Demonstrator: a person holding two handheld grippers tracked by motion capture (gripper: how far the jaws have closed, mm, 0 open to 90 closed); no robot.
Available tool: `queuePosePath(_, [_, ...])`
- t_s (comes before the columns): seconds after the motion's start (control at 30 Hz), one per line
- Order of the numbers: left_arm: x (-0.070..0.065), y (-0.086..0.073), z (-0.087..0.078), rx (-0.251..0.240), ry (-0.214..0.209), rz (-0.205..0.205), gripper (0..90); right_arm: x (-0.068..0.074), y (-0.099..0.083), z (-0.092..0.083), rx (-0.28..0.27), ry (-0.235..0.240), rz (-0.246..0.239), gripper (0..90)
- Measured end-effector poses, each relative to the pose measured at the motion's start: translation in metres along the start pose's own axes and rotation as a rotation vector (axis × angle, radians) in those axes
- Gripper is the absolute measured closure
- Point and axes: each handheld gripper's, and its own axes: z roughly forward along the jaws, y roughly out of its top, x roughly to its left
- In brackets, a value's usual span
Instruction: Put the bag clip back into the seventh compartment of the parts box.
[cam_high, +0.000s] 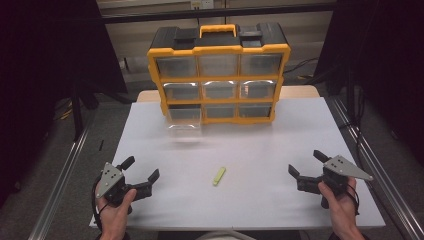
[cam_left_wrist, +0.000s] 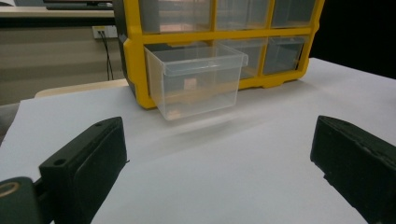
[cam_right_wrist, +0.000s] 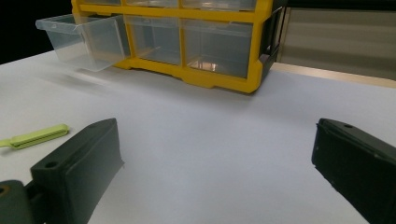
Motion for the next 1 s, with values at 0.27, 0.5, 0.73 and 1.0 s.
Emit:
queuePosePath(0.27, [-0.006, -0.001, 0.011, 0.033, -0.043, -0.011, 3.7, 0.001, 0.0, 0.002, 0.02, 0.027, -0.001, 1.4])
queuePosePath(0.5, [-0.022, 0.002, 0.02, 0.054, -0.089, 0.056, 3.6, 0.004, 0.0, 0.0, 0.023, 0.07, -0.007, 1.2])
queuePosePath(0.73, [-0.029, 0.003, 0.026, 0.061, -0.135, 0.016, 3.6, 0.008, 0.002, -0.002, 0.014, 0.08, -0.022, 1.1])
queuePosePath(1.0, [-0.033, 0.009, 0.036, 0.071, -0.196, -0.002, 3.8, 0.006, 0.002, 0.0, 0.014, 0.073, -0.019, 1.1])
